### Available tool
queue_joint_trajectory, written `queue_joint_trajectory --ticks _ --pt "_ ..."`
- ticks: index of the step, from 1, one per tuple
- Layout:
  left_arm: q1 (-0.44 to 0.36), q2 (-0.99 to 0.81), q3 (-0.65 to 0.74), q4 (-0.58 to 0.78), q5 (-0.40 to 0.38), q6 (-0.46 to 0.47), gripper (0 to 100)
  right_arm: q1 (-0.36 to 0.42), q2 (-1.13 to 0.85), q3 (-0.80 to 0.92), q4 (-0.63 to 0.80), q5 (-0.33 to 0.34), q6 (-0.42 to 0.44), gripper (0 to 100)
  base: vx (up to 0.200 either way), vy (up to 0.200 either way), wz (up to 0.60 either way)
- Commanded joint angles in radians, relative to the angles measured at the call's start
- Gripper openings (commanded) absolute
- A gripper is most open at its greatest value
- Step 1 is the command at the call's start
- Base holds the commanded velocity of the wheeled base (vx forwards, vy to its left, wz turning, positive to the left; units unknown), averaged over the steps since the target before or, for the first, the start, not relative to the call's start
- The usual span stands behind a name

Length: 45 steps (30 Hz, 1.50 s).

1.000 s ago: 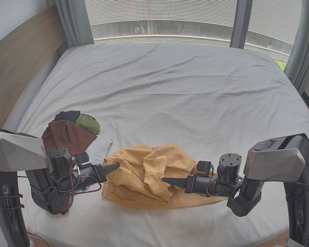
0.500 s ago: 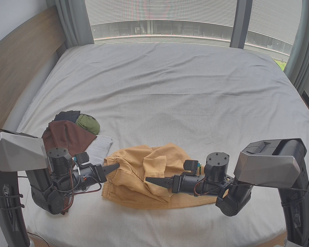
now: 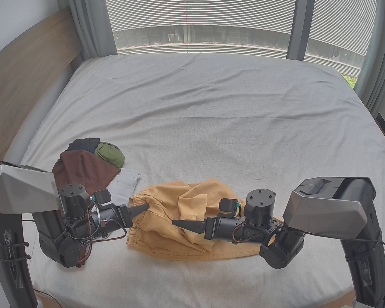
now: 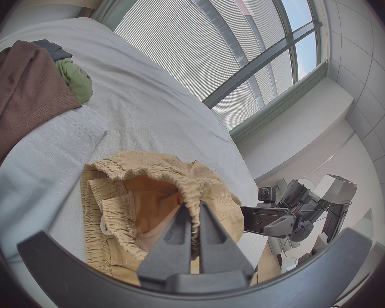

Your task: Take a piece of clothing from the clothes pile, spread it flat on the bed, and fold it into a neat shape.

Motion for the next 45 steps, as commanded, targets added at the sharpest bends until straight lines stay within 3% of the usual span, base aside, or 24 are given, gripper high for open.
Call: queue_joint_trajectory --ticks 1,13,23,32,45 --pt "0.0 0.001 -0.001 0.0 0.0 -0.001 0 -0.001 0.015 -0.004 -0.002 0.0 -0.001 0 0.0 0.0 0.0" --pt "0.0 0.001 0.0 0.0 0.0 -0.001 0 -0.001 0.028 -0.005 -0.01 -0.005 -0.001 0 0.0 0.0 0.0" --pt "0.002 -0.015 -0.001 -0.001 0.0 -0.002 0 -0.029 -0.008 0.068 -0.089 -0.066 -0.001 0 0.0 0.0 0.0" --pt "-0.004 -0.031 -0.035 -0.001 -0.003 -0.001 0 -0.147 -0.162 0.211 -0.118 -0.068 -0.002 0 0.0 0.0 0.0" --pt "0.008 -0.024 -0.092 -0.003 -0.003 0.001 0 -0.228 -0.195 0.301 -0.122 -0.056 0.002 0 0.0 0.0 0.0"
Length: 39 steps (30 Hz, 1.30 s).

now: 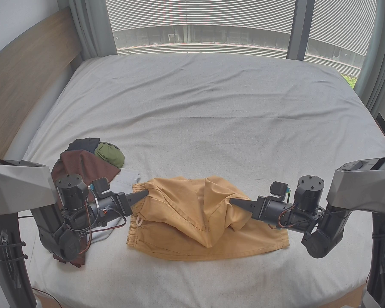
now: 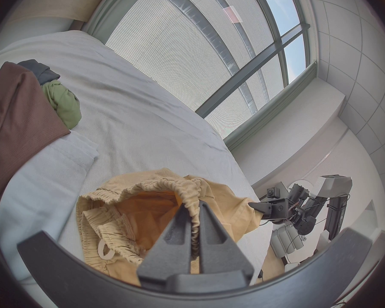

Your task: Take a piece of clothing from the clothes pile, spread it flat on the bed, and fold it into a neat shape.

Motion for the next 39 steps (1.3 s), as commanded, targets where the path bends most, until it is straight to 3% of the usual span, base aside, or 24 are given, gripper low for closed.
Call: queue_joint_trajectory --ticks 1,10,17,39 --pt "0.004 0.006 -0.031 -0.001 0.001 0.0 0 -0.013 -0.015 0.005 0.0 0.003 0.0 0 0.0 0.0 0.0" --pt "0.031 -0.005 -0.038 0.001 0.001 -0.002 0 -0.021 -0.094 0.024 0.002 0.003 -0.014 0 0.0 0.0 0.0" --pt "0.031 -0.005 -0.025 0.001 -0.001 0.001 0 -0.065 -0.1 0.006 0.003 0.058 -0.101 0 0.0 0.0 0.0" --pt "0.1 -0.014 -0.091 -0.001 0.004 0.009 0 -0.173 -0.12 -0.017 0.003 0.066 -0.104 0 0.0 0.0 0.0"
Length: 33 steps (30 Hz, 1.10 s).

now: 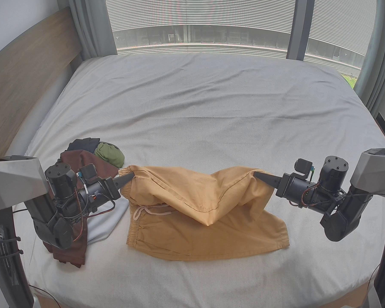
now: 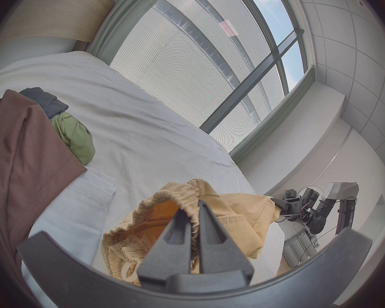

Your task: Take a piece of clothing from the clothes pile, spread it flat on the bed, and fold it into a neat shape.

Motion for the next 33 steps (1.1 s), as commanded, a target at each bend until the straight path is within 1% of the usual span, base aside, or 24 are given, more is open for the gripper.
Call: queue_joint_trajectory --ticks 1,9,14,22,33 --pt "0.011 -0.007 -0.01 -0.001 0.0 0.0 0 -0.027 -0.006 -0.009 -0.001 0.001 0.0 0 0.0 0.0 0.0" --pt "0.025 -0.007 -0.016 -0.002 0.0 0.004 0 -0.065 -0.021 -0.016 -0.001 0.006 0.0 0 0.0 0.0 0.0" --pt "0.042 -0.007 -0.025 -0.002 0.0 0.019 0 -0.091 -0.034 -0.022 -0.001 0.025 0.002 0 0.0 0.0 0.0" --pt "0.046 -0.021 -0.033 -0.004 0.0 0.041 0 -0.096 -0.063 -0.022 -0.001 0.027 0.002 0 0.0 0.0 0.0" --pt "0.048 -0.045 -0.028 -0.004 0.0 0.041 0 -0.144 -0.075 -0.044 -0.001 0.032 0.003 0 0.0 0.0 0.0"
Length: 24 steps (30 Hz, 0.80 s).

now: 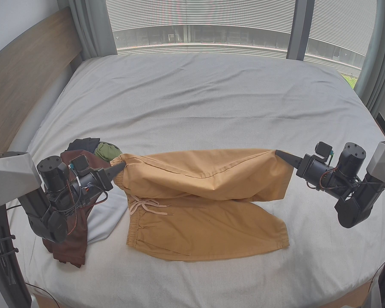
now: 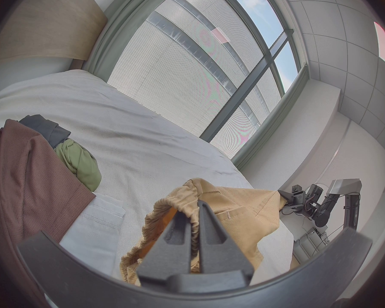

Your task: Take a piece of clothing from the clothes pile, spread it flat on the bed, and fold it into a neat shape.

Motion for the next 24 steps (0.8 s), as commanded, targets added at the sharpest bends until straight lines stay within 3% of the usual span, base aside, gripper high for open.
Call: queue_joint_trajectory --ticks 1,12,24 --pt "0.001 -0.012 0.003 0.0 0.0 0.001 0 -0.012 -0.006 -0.007 -0.001 0.001 0.0 0 0.0 0.0 0.0" --pt "0.015 -0.015 0.007 0.0 -0.011 0.009 0 -0.052 -0.006 -0.03 -0.001 0.015 0.002 0 0.0 0.0 0.0" --pt "0.033 -0.003 0.02 0.002 -0.074 0.088 0 -0.072 -0.012 -0.041 -0.001 0.016 0.008 0 0.0 0.0 0.0"
